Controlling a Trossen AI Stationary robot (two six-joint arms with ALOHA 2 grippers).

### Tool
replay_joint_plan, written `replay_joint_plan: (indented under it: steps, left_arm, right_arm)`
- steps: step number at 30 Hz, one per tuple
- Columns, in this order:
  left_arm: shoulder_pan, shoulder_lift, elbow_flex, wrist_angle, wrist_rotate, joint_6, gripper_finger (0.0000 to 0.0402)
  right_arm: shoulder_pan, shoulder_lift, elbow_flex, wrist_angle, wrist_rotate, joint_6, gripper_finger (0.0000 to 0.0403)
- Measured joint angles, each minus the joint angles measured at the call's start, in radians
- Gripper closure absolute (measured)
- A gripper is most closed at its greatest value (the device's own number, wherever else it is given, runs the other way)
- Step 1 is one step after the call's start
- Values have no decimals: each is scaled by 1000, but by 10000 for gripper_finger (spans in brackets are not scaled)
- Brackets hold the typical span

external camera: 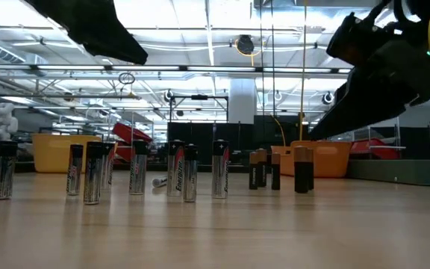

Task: Sort batteries
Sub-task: Put the black battery into the orange bin

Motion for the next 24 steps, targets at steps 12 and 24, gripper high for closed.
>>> replay_joint_plan:
  steps: [12, 24]
  left_arm:
    - [0, 0, 0, -5, 2, 0, 260]
    - [0, 0, 0, -16, 1, 1, 260]
  right_arm:
    - [-26, 120, 0, 89, 23, -36, 194]
    - [-68, 200, 0, 144, 19, -42, 256]
